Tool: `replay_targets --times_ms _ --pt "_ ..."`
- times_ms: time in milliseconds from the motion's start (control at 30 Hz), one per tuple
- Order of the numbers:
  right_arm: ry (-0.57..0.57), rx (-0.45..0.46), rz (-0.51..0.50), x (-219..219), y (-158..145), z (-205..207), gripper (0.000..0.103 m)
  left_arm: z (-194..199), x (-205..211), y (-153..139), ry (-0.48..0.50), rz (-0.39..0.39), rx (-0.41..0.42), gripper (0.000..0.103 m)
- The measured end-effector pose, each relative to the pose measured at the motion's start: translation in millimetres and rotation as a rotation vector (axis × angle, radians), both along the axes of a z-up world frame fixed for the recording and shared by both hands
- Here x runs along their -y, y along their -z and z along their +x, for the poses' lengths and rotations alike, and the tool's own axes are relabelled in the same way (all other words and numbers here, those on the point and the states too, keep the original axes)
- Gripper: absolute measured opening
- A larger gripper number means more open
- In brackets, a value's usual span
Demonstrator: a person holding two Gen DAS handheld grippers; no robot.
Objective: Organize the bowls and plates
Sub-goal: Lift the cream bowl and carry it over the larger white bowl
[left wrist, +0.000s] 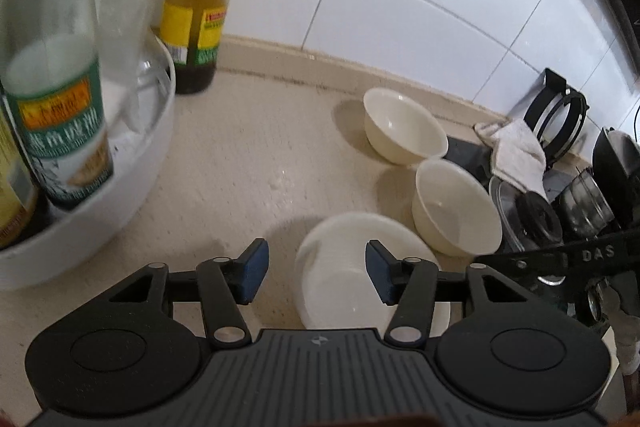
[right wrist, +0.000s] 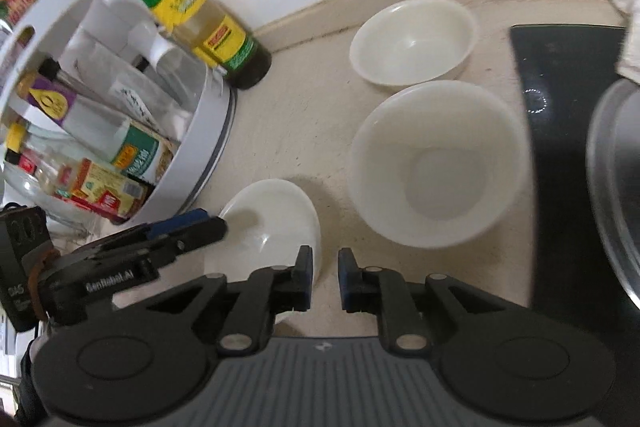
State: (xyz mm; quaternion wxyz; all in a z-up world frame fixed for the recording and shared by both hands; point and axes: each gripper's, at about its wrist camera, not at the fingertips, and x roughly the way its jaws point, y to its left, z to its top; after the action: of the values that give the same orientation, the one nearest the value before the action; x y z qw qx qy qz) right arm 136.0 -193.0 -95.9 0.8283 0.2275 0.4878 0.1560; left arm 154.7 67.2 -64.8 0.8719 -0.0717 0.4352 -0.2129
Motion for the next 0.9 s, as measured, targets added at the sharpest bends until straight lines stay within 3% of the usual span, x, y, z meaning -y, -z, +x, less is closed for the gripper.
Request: replay_targets --times_ms 133,333,500,733,900 --pt "0.082 0.033 -0.024 18 -7 -14 0.015 6 13 -17 0.031 -0.01 0.056 0.062" --pt "0.207 0.04 -0.052 45 -5 -19 0.015 28 73 -26 0.186 -0.002 0.09 0.064" --pt "0.266 0.023 -0.047 55 2 -15 0.016 51 114 -8 0.272 0.051 0.024 0.058" --pt "0.29 0.018 -0.045 56 8 0 0.02 65 141 11 0.335 0.11 -0.029 0.055" --pt "0.289 0.005 -0.04 57 15 8 0.023 72 142 19 0.337 0.139 -0.062 0.04"
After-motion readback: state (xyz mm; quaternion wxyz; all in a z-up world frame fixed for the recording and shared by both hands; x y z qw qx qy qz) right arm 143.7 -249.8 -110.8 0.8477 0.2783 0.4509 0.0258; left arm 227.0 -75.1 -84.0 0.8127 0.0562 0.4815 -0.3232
